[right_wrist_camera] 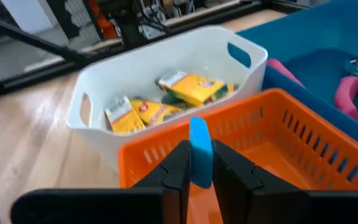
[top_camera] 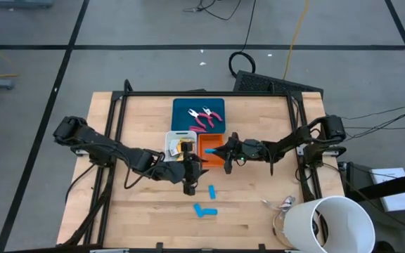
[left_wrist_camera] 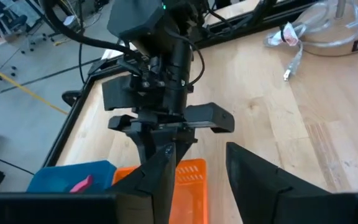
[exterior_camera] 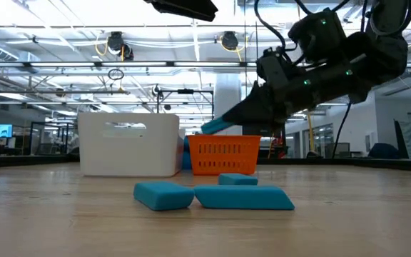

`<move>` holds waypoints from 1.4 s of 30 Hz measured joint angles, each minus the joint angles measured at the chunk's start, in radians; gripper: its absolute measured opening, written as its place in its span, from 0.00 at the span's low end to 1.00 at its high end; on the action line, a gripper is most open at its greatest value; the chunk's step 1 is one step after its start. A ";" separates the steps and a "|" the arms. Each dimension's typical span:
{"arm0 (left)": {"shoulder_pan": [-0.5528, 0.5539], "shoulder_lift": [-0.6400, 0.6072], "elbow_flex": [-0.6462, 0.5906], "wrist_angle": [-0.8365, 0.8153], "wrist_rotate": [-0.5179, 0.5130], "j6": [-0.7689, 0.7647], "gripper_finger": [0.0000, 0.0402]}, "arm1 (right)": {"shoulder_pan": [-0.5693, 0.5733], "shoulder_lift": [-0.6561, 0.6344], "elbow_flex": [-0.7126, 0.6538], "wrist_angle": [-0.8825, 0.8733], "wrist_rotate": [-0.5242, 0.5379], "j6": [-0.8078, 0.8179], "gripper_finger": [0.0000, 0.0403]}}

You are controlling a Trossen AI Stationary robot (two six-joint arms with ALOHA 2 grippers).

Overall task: Pick & Place School Supplies
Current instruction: Put the blue eraser into the orange bin

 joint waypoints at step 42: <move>-0.132 0.338 0.000 -0.016 0.600 0.220 0.39 | 0.127 -0.184 -0.001 -0.017 0.000 -0.169 0.57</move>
